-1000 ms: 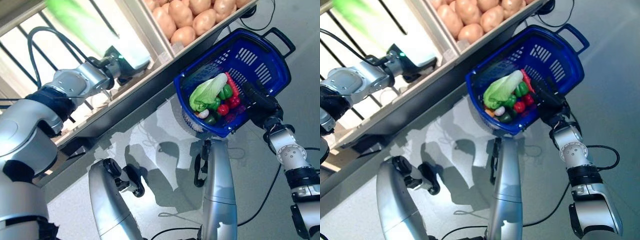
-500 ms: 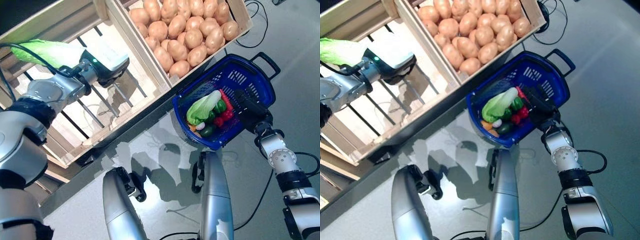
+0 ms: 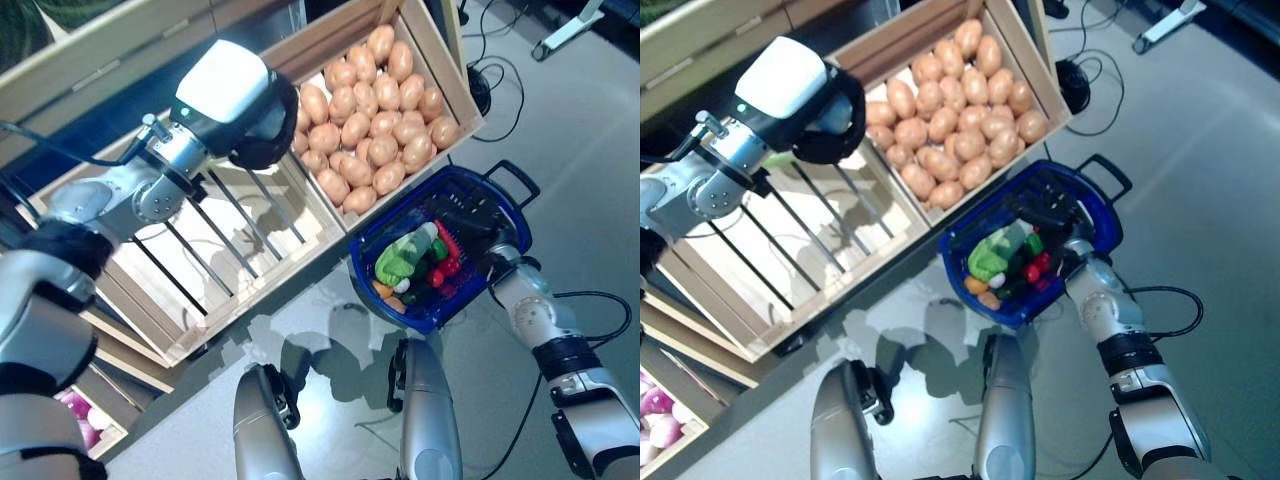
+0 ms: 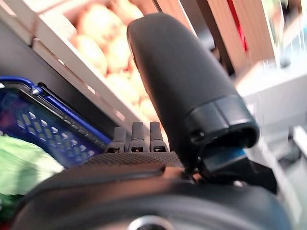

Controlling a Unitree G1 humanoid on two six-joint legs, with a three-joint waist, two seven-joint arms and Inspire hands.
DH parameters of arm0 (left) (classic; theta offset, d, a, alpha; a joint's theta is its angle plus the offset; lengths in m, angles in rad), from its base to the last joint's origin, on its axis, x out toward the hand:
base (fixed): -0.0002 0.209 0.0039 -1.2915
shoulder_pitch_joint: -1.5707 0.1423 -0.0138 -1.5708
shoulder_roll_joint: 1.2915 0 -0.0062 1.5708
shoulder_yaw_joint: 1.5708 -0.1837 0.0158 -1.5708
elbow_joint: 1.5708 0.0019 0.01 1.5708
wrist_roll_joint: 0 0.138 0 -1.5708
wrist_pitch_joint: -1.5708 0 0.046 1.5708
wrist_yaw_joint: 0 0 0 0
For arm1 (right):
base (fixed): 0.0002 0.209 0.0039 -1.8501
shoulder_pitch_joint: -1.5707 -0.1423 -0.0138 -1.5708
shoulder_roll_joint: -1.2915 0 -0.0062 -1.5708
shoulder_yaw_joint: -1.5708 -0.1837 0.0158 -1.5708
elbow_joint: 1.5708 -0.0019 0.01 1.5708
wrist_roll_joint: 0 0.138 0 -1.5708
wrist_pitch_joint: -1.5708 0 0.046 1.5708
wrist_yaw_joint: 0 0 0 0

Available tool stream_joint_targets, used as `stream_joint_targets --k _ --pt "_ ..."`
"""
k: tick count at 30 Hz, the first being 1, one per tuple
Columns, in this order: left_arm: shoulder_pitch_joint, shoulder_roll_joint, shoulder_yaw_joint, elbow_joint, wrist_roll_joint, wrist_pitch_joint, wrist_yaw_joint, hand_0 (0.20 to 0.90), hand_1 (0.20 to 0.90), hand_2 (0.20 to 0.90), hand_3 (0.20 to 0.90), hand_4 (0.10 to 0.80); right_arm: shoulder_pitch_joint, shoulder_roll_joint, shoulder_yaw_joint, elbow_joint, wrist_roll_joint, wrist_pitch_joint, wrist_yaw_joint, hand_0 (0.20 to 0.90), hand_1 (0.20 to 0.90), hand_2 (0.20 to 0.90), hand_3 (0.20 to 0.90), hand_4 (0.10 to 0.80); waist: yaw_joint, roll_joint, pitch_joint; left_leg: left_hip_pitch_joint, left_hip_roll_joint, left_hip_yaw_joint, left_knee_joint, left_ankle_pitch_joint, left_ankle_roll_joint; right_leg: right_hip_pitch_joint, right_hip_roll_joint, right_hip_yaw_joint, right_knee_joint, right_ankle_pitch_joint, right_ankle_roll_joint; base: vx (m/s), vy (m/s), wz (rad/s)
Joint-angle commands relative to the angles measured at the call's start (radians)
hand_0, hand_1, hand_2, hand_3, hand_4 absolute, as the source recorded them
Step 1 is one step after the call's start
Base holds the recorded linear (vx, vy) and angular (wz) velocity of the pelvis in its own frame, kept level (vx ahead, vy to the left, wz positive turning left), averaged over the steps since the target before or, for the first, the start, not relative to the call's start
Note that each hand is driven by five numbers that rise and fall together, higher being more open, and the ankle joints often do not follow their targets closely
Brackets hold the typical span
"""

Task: Put vegetables into the basket

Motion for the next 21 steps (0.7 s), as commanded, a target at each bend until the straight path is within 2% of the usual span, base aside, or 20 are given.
stream_joint_targets --k 1,4,8,11,14,17,21 --pt "0.131 -0.09 0.15 -0.05 -0.463 -0.058 -0.226 0.3 0.3 0.3 0.3 0.4 0.023 0.061 0.049 -0.048 -0.172 -0.176 0.119 0.9 0.9 0.9 0.9 0.8 0.02 -0.012 -0.261 0.061 0.027 -0.035 -0.169 0.081 0.03 0.108 -0.062 0.024 -0.245 0.214 0.034 0.093 -0.021 -0.16" --pt "0.194 -0.206 0.252 -0.059 -0.627 -0.027 -0.37 0.3 0.3 0.3 0.3 0.4 -0.014 0.077 0.084 -0.052 -0.213 -0.138 0.159 0.9 0.9 0.9 0.9 0.8 0.032 -0.02 -0.287 0.16 0.011 -0.017 -0.262 0.106 0.03 0.205 -0.04 0.004 -0.326 0.223 0.036 0.079 -0.017 -0.11" --pt "0.231 -0.293 0.299 -0.067 -0.755 -0.002 -0.431 0.3 0.3 0.3 0.3 0.4 -0.037 0.101 0.119 -0.051 -0.216 -0.055 0.215 0.9 0.9 0.9 0.9 0.8 0.038 -0.022 -0.315 0.264 -0.006 0.034 -0.382 0.148 0.027 0.303 -0.008 -0.026 -0.429 0.241 0.036 0.053 -0.017 -0.15" --pt "0.258 -0.341 0.321 -0.094 -0.816 0.021 -0.429 0.3 0.3 0.3 0.3 0.4 -0.034 0.112 0.138 -0.069 -0.176 0.008 0.257 0.9 0.9 0.9 0.9 0.8 0.037 -0.024 -0.337 0.354 -0.024 0.077 -0.498 0.195 0.022 0.389 0.022 -0.048 -0.548 0.267 0.037 0.037 -0.03 -0.06" --pt "0.29 -0.383 0.333 -0.107 -0.873 0.039 -0.435 0.3 0.3 0.3 0.3 0.4 -0.027 0.115 0.145 -0.074 -0.167 0.028 0.275 0.9 0.9 0.9 0.9 0.8 0.037 -0.025 -0.356 0.423 -0.048 0.095 -0.59 0.233 0.014 0.465 0.052 -0.061 -0.662 0.298 0.039 0.039 -0.032 0.0" --pt "0.336 -0.436 0.352 -0.133 -0.923 0.072 -0.441 0.3 0.3 0.3 0.3 0.4 -0.02 0.124 0.148 -0.078 -0.144 0.052 0.294 0.9 0.9 0.9 0.9 0.8 0.038 -0.024 -0.387 0.514 -0.074 0.117 -0.723 0.276 0.01 0.563 0.098 -0.07 -0.809 0.329 0.041 0.069 -0.023 0.01" --pt "0.389 -0.485 0.346 -0.181 -0.855 0.079 -0.409 0.3 0.3 0.3 0.3 0.4 -0.022 0.146 0.142 -0.122 -0.111 0.113 0.293 0.9 0.9 0.9 0.9 0.8 0.042 -0.024 -0.417 0.569 -0.104 0.114 -0.835 0.324 0.009 0.636 0.15 -0.059 -0.934 0.373 0.04 0.023 -0.01 0.05"
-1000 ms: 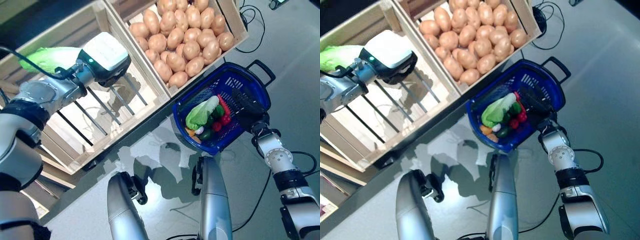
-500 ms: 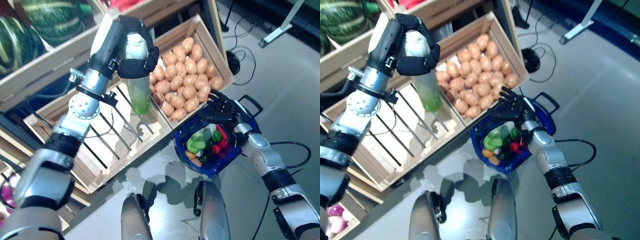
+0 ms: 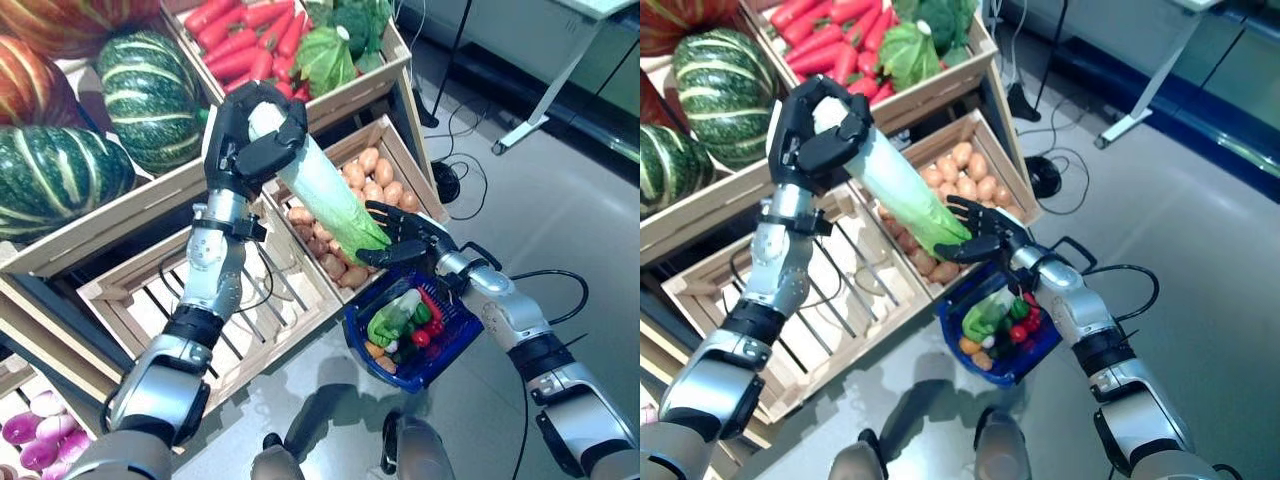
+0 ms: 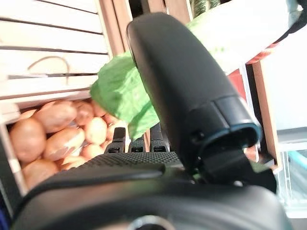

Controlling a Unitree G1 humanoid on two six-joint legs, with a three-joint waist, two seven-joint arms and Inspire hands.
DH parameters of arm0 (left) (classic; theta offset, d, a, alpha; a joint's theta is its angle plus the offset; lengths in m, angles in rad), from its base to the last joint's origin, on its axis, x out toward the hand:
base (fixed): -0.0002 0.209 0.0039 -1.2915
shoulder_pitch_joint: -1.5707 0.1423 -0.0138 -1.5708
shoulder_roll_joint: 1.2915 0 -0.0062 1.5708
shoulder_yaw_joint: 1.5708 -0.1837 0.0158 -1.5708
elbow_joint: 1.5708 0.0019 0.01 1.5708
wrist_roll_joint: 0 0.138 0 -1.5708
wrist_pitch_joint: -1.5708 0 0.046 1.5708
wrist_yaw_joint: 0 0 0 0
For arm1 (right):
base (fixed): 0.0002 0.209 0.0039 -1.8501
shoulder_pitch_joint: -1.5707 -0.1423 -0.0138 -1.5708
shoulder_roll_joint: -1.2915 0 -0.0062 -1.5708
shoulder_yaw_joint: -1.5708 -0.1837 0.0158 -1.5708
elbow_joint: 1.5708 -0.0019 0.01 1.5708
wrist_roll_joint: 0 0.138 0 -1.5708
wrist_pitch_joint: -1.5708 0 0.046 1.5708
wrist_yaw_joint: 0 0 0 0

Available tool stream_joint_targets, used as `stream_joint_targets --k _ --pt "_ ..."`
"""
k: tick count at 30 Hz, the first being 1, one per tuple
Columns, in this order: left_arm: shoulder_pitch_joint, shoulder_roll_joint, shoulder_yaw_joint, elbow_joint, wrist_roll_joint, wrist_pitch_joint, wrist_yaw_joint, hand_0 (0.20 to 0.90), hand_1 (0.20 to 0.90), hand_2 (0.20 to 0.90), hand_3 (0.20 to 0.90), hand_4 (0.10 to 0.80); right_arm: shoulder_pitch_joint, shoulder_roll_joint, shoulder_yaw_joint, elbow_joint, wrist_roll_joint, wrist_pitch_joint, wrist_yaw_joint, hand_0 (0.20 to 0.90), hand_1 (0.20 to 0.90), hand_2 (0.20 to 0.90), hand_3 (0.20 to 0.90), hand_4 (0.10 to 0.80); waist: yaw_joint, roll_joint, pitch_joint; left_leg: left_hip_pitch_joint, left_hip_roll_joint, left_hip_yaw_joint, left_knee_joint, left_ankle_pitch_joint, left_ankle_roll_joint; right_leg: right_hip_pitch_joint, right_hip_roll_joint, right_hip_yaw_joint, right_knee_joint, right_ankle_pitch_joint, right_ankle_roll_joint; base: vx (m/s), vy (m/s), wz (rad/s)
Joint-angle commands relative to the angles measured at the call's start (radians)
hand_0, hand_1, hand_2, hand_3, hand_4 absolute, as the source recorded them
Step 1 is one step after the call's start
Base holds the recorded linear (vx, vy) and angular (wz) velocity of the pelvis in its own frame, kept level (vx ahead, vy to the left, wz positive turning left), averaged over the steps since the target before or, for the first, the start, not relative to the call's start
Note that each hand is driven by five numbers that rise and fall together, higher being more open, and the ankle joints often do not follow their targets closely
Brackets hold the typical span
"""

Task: Put vegetables into the basket

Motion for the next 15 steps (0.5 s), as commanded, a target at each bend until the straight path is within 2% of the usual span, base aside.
stream_joint_targets --k 1,6,12,15 --pt "0.072 -0.018 0.012 -0.105 0.04 -0.063 0.018 0.3 0.3 0.3 0.3 0.4 0.013 0.089 -0.002 -0.076 0.059 -0.016 0.048 0.9 0.9 0.9 0.9 0.8 0.007 -0.033 -0.256 0.0 -0.067 0.006 -0.037 0.031 0.057 0.119 -0.004 0.054 -0.222 0.118 0.02 0.01 -0.015 0.15" --pt "0.11 -0.019 0.002 -0.136 0.097 -0.057 0.039 0.3 0.3 0.3 0.3 0.4 -0.003 0.057 -0.005 -0.142 0.046 0.002 0.026 0.9 0.9 0.9 0.9 0.8 0.006 -0.038 -0.264 0.036 -0.082 0.005 -0.086 0.043 0.063 0.152 0.015 0.071 -0.267 0.136 0.016 0.018 0.001 0.1" --pt "0.123 -0.035 -0.015 -0.122 0.116 -0.057 0.034 0.3 0.3 0.3 0.3 0.4 -0.062 0.017 0.003 -0.208 -0.121 -0.012 -0.041 0.9 0.9 0.9 0.9 0.8 0.002 -0.036 -0.277 0.074 -0.102 -0.002 -0.155 0.06 0.066 0.178 0.033 0.089 -0.312 0.152 0.017 0.024 0.02 0.06" --pt "0.134 -0.054 -0.019 -0.127 0.112 -0.054 0.031 0.3 0.3 0.3 0.3 0.4 -0.094 0.001 0.013 -0.238 -0.172 0.01 -0.048 0.9 0.9 0.9 0.9 0.8 0.002 -0.036 -0.282 0.086 -0.108 -0.005 -0.173 0.063 0.069 0.187 0.037 0.095 -0.325 0.157 0.017 0.022 0.015 0.03"
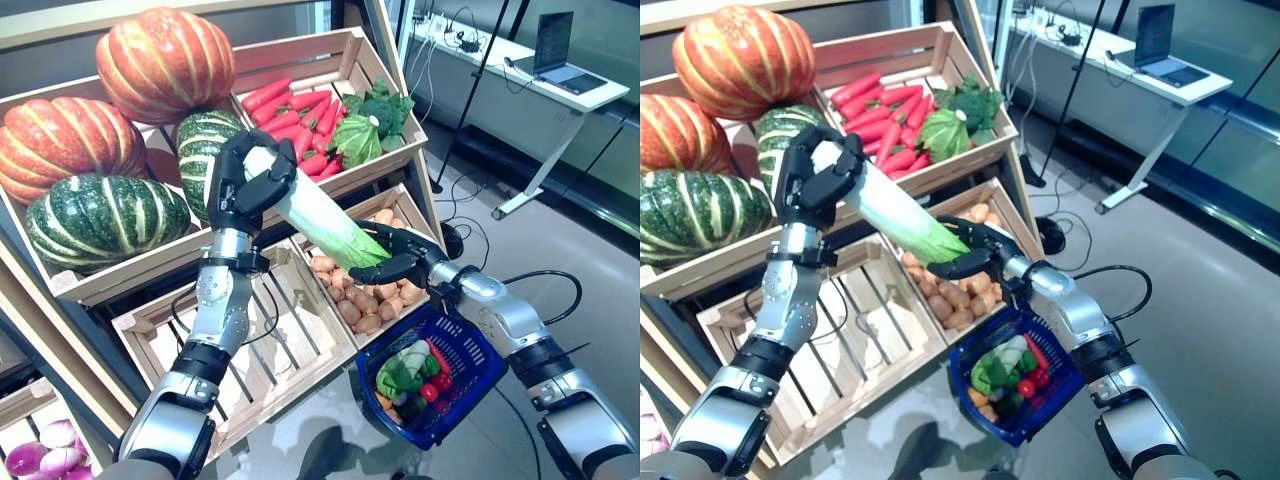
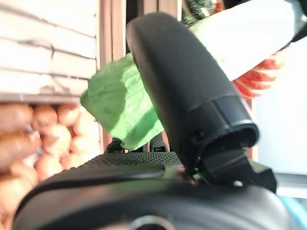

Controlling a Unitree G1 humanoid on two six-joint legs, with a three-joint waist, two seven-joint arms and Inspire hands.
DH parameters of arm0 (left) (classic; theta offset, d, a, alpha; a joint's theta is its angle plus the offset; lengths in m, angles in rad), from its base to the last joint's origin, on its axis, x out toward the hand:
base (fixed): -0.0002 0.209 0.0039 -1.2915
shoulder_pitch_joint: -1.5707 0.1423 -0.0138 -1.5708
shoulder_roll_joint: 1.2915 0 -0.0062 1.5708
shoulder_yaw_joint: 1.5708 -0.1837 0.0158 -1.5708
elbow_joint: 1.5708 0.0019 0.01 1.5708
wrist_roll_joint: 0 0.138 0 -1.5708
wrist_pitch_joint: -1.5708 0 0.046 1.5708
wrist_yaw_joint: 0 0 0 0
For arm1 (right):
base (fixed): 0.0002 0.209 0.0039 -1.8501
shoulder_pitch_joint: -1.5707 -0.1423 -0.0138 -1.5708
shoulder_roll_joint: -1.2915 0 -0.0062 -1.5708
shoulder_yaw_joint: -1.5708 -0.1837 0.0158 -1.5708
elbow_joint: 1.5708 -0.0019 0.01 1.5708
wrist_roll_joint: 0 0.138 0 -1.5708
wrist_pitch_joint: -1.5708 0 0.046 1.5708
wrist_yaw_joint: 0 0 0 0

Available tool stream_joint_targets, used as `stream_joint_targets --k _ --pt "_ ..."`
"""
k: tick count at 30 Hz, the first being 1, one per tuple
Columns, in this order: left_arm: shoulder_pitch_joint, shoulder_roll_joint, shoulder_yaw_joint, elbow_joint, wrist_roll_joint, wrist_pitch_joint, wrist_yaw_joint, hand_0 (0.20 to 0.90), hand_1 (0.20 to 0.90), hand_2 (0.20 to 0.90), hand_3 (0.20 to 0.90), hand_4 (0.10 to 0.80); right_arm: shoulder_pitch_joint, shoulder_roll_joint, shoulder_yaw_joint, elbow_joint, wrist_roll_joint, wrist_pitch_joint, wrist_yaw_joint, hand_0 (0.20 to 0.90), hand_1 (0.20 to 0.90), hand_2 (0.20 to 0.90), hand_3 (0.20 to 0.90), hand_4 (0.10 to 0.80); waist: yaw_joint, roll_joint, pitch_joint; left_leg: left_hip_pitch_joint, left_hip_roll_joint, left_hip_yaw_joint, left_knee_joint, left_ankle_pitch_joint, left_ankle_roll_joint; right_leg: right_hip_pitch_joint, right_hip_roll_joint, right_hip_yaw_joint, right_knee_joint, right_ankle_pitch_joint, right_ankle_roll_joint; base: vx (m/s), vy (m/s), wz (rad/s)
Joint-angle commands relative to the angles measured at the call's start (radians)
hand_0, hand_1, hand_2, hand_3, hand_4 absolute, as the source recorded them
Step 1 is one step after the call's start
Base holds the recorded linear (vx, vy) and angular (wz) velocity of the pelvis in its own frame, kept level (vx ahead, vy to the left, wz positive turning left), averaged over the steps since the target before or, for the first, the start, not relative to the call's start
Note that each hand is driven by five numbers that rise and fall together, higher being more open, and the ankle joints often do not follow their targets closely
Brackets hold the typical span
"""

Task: Put vegetables into the basket

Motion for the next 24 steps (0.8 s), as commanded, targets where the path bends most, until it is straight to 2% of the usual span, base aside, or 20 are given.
stream_joint_targets --k 1,5,11,17,19,24 --pt "-0.007 -0.021 -0.055 -0.035 0.072 -0.055 -0.032 0.3 0.3 0.3 0.3 0.4 -0.134 0.015 0.006 -0.125 -0.018 -0.077 -0.025 0.9 0.9 0.9 0.9 0.8 0.0 -0.013 -0.133 -0.039 -0.054 -0.006 -0.015 0.037 0.056 -0.028 0.021 0.064 -0.005 0.05 -0.044 0.038 0.027 0.01" --pt "0.003 -0.057 -0.066 -0.039 0.05 -0.06 -0.032 0.3 0.3 0.3 0.3 0.4 -0.174 0.043 0.046 -0.111 0.07 -0.002 0.024 0.9 0.9 0.9 0.9 0.8 0.01 -0.015 -0.138 -0.03 -0.062 -0.018 -0.033 0.04 0.057 -0.015 0.02 0.063 -0.024 0.058 -0.042 0.047 0.026 -0.02" --pt "0.01 -0.095 -0.093 -0.046 0.016 -0.058 -0.034 0.3 0.3 0.3 0.3 0.4 -0.192 0.091 0.093 -0.04 0.149 0.046 0.054 0.9 0.9 0.9 0.9 0.8 0.024 -0.019 -0.143 -0.025 -0.07 -0.029 -0.041 0.041 0.058 -0.005 0.017 0.058 -0.037 0.065 -0.042 0.039 0.011 -0.06" --pt "0.008 -0.141 -0.137 -0.039 0.017 -0.06 -0.041 0.3 0.3 0.3 0.3 0.4 -0.217 0.177 0.106 0.079 0.283 0.094 0.037 0.9 0.9 0.9 0.9 0.8 0.039 -0.018 -0.146 -0.023 -0.075 -0.042 -0.043 0.037 0.058 0.004 0.013 0.053 -0.042 0.065 -0.044 0.034 0.014 0.1" --pt "0.009 -0.143 -0.14 -0.04 0.015 -0.057 -0.042 0.3 0.3 0.3 0.3 0.4 -0.219 0.183 0.106 0.09 0.3 0.102 0.037 0.9 0.9 0.9 0.9 0.8 0.04 -0.018 -0.146 -0.023 -0.075 -0.044 -0.042 0.036 0.058 0.005 0.013 0.054 -0.043 0.065 -0.045 0.028 0.008 0.08" --pt "0.003 -0.154 -0.151 -0.022 -0.023 -0.06 -0.07 0.3 0.3 0.3 0.3 0.4 -0.238 0.225 0.116 0.178 0.411 0.189 0.072 0.9 0.9 0.9 0.9 0.8 0.051 -0.019 -0.149 -0.02 -0.078 -0.052 -0.04 0.031 0.057 0.01 0.011 0.054 -0.048 0.065 -0.047 0.029 0.005 0.04"
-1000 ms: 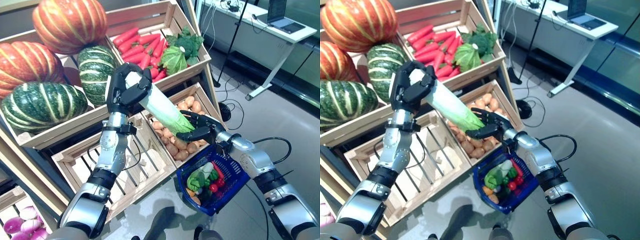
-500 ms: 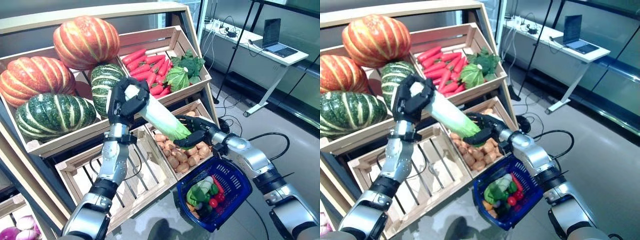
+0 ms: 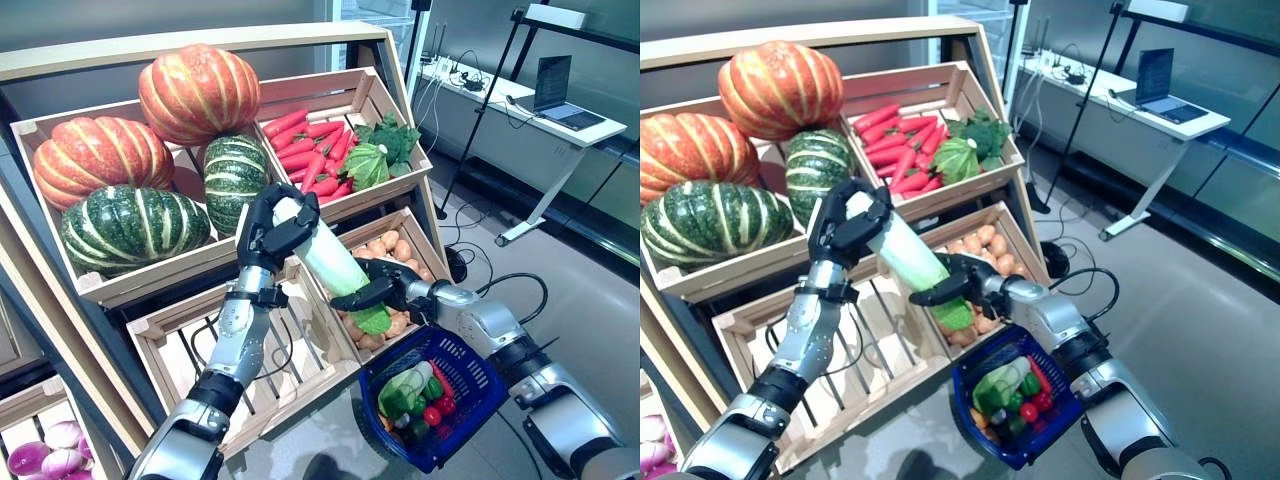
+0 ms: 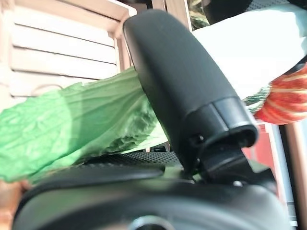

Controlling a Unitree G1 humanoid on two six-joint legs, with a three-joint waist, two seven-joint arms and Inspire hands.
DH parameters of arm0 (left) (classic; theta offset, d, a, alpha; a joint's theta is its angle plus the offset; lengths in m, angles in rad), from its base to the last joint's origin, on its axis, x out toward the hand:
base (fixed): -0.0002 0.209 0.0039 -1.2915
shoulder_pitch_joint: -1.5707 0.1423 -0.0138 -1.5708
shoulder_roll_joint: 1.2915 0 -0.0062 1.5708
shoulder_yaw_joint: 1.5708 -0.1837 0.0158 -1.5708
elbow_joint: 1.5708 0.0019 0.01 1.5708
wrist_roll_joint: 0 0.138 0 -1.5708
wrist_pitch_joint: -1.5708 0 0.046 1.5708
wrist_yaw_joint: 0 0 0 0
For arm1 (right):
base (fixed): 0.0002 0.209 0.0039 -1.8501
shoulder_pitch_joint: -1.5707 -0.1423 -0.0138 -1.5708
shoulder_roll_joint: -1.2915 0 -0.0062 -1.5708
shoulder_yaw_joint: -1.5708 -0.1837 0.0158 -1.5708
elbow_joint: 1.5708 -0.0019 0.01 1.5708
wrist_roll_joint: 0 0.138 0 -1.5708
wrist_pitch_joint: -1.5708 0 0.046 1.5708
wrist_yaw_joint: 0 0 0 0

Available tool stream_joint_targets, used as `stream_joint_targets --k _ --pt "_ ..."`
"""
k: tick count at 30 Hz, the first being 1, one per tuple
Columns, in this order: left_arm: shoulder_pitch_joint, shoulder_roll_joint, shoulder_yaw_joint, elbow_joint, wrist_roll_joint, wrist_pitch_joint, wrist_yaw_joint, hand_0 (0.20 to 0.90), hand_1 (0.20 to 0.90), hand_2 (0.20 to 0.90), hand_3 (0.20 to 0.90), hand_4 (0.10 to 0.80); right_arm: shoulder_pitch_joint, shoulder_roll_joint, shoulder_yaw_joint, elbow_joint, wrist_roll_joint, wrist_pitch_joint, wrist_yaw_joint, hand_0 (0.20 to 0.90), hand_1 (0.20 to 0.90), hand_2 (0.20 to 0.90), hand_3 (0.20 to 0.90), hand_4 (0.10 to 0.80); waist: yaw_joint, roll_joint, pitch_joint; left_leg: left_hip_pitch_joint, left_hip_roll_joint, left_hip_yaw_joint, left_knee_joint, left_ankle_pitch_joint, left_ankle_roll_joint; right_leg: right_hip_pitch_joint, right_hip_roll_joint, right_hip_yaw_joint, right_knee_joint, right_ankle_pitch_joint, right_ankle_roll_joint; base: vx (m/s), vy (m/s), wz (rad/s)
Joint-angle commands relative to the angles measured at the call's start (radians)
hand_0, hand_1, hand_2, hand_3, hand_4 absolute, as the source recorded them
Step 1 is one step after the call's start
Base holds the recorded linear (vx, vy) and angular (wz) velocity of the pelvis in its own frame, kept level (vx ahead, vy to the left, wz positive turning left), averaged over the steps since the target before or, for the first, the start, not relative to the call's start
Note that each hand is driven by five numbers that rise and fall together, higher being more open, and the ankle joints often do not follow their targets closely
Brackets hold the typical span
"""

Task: Put vegetables into the basket

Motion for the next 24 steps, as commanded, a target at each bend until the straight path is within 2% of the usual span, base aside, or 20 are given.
stream_joint_targets --k 1,2,3,4,7,14,15,16,24 --pt "-0.13 -0.084 -0.07 -0.029 -0.047 -0.081 -0.078 0.3 0.3 0.3 0.3 0.4 -0.193 0.137 -0.005 0.073 0.178 -0.006 0.075 0.9 0.9 0.9 0.9 0.8 0.025 0.0 -0.096 0.005 -0.029 0.009 0.052 -0.072 0.024 -0.043 0.015 0.031 0.037 0.025 -0.04 0.047 0.006 0.05" --pt "-0.13 -0.087 -0.07 -0.03 -0.051 -0.083 -0.084 0.3 0.3 0.3 0.3 0.4 -0.195 0.14 -0.001 0.089 0.185 0.004 0.082 0.9 0.9 0.9 0.9 0.8 0.027 -0.001 -0.098 0.007 -0.029 0.008 0.051 -0.072 0.024 -0.042 0.014 0.031 0.035 0.026 -0.04 0.047 0.007 0.05" --pt "-0.13 -0.093 -0.073 -0.033 -0.052 -0.084 -0.086 0.3 0.3 0.3 0.3 0.4 -0.196 0.143 -0.001 0.105 0.201 0.009 0.09 0.853 0.853 0.853 0.853 0.769 0.028 -0.001 -0.099 0.008 -0.028 0.009 0.05 -0.072 0.023 -0.04 0.013 0.03 0.033 0.027 -0.039 0.041 0.011 0.1" --pt "-0.13 -0.094 -0.076 -0.038 -0.055 -0.083 -0.088 0.3 0.3 0.3 0.3 0.4 -0.197 0.144 -0.001 0.114 0.223 0.006 0.082 0.3 0.3 0.3 0.3 0.4 0.029 -0.001 -0.1 0.009 -0.029 0.008 0.049 -0.072 0.023 -0.038 0.013 0.03 0.031 0.028 -0.04 0.039 0.01 0.16" --pt "-0.13 -0.091 -0.089 -0.059 -0.055 -0.072 -0.09 0.3 0.3 0.3 0.3 0.4 -0.195 0.152 -0.023 0.143 0.288 -0.013 0.071 0.3 0.3 0.3 0.3 0.4 0.032 0.0 -0.104 0.011 -0.03 0.004 0.045 -0.071 0.022 -0.036 0.014 0.031 0.025 0.032 -0.039 0.021 0.004 0.08" --pt "-0.136 -0.069 -0.103 -0.076 -0.025 -0.036 -0.075 0.3 0.3 0.3 0.3 0.4 -0.189 0.14 -0.057 0.143 0.288 -0.08 0.017 0.3 0.3 0.3 0.3 0.4 0.026 0.002 -0.102 0.005 -0.031 0.004 0.046 -0.071 0.022 -0.044 0.013 0.042 0.019 0.04 -0.038 0.002 0.001 0.0" --pt "-0.135 -0.063 -0.103 -0.077 -0.026 -0.023 -0.08 0.512 0.512 0.512 0.512 0.541 -0.188 0.131 -0.061 0.138 0.285 -0.089 0.01 0.3 0.3 0.3 0.3 0.4 0.024 0.002 -0.1 0.004 -0.031 0.004 0.047 -0.072 0.022 -0.045 0.013 0.043 0.017 0.041 -0.038 -0.032 0.007 0.01" --pt "-0.133 -0.059 -0.102 -0.075 -0.031 -0.01 -0.088 0.9 0.9 0.9 0.9 0.8 -0.187 0.124 -0.065 0.136 0.286 -0.092 0.005 0.3 0.3 0.3 0.3 0.4 0.023 0.003 -0.1 0.003 -0.031 0.004 0.046 -0.072 0.021 -0.046 0.013 0.044 0.016 0.041 -0.038 -0.047 0.012 0.0" --pt "-0.11 0.014 -0.08 -0.02 0.063 0.045 -0.088 0.9 0.9 0.9 0.9 0.8 -0.138 0.015 -0.135 0.186 0.239 -0.126 -0.012 0.3 0.3 0.3 0.3 0.4 0.006 0.009 -0.101 0.007 -0.024 0.019 0.036 -0.067 0.019 -0.052 0.014 0.054 0.011 0.046 -0.033 -0.033 0.004 -0.01"
